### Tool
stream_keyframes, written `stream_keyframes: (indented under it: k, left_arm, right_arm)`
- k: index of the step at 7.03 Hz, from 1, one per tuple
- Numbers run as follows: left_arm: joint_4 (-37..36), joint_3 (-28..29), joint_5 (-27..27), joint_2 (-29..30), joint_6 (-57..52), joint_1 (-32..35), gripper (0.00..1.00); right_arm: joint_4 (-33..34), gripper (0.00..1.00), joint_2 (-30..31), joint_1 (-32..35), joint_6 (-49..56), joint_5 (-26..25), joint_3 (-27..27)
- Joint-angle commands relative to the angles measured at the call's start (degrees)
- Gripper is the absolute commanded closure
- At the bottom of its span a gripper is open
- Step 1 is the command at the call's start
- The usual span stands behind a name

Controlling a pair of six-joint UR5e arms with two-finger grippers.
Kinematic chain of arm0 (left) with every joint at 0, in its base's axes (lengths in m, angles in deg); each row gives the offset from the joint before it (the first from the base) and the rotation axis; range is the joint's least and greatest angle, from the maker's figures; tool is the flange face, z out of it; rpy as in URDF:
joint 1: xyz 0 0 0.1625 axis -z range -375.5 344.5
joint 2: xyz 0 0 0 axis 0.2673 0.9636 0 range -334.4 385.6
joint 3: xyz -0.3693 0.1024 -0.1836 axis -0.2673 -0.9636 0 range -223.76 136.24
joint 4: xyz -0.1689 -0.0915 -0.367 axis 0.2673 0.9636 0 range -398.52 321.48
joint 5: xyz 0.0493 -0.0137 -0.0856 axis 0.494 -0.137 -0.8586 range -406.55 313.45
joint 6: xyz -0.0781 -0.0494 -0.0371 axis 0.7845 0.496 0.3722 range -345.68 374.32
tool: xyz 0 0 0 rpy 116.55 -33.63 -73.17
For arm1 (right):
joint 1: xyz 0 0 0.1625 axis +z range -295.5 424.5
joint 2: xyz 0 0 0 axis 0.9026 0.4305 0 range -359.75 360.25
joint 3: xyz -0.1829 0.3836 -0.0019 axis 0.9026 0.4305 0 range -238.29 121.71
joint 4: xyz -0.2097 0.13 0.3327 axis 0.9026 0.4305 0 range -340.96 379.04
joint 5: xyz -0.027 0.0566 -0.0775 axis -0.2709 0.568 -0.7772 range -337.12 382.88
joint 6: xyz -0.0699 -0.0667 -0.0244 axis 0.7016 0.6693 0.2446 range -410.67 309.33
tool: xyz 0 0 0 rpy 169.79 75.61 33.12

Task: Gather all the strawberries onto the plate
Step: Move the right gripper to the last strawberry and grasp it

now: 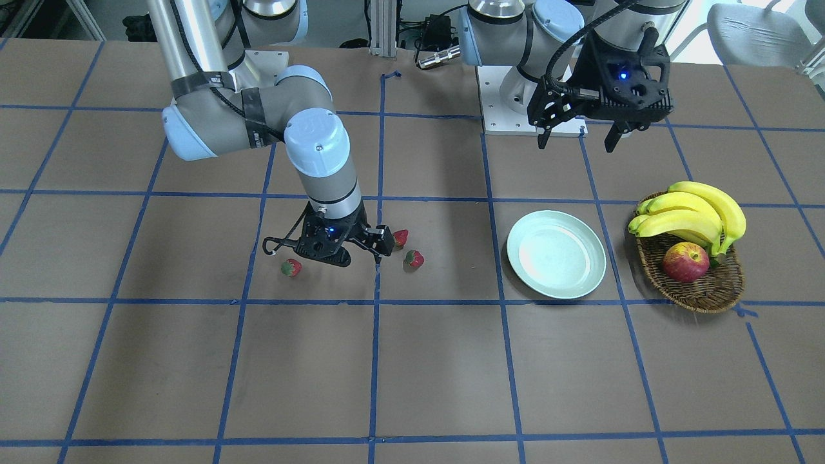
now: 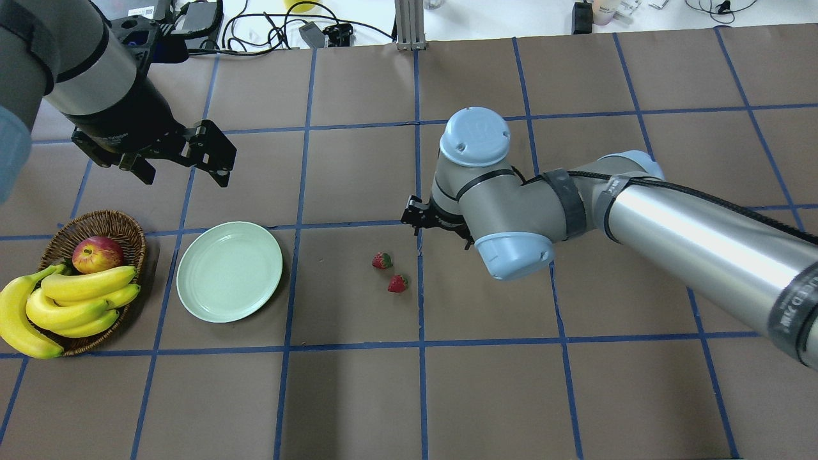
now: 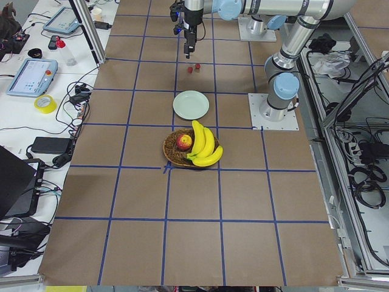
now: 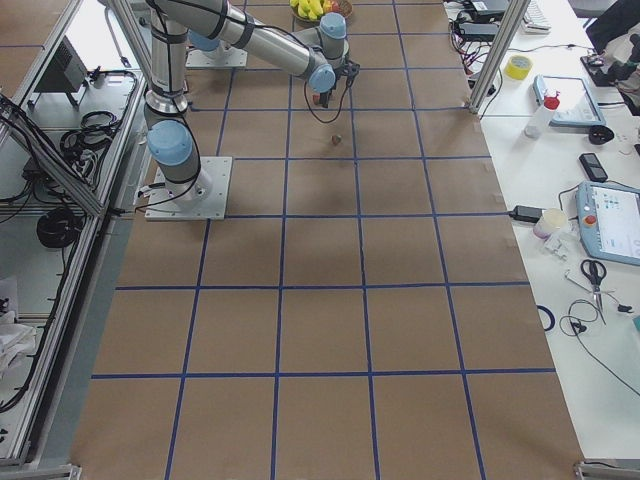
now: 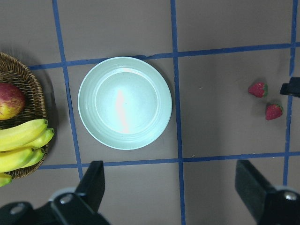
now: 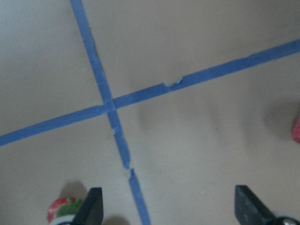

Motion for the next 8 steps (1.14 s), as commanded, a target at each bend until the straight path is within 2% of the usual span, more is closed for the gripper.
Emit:
stream_keyframes:
  k: [1, 2, 3, 4, 5, 6, 7, 8]
  left_arm:
    - [0.07, 0.0, -0.23, -0.09, 0.0, 0.01, 0.0]
    - [-0.02, 0.0, -0.23, -0.1, 0.0, 0.01, 0.0]
    - [-0.02, 0.0, -0.23, -0.1, 0.0, 0.01, 0.0]
    - [0.07, 0.0, -0.23, -0.1, 0.0, 0.01, 0.0]
    - [0.07, 0.0, -0.23, -0.1, 0.0, 0.01, 0.0]
    - [0.07, 0.0, -0.23, -0.1, 0.0, 0.01, 0.0]
    - [-0.02, 0.0, 0.03, -0.18, -0.17, 0.01, 0.0]
    - [-0.02, 0.09, -0.14, -0.1, -0.18, 0.01, 0.0]
  right_arm:
    - [-1.75, 0.0, 1.55, -8.45, 16.7, -5.31, -2.3]
    - [-1.48, 0.04, 1.56, -8.74, 17.75, -5.08, -3.27]
    - [-0.87, 0.08, 0.77, -8.75, 17.5, -4.38, -6.41]
    - [2.18, 0.1, 0.68, -8.48, 16.63, -4.03, -8.62]
    - [3.86, 0.11, -0.02, -8.4, 14.7, -1.94, -8.38]
    - [4.49, 0.18, -0.72, -8.39, 14.25, -1.83, -8.12]
    - [4.93, 0.35, -0.73, -8.39, 14.33, -1.91, -8.55]
    - [4.67, 0.59, -0.73, -8.48, 14.59, -1.92, -7.94]
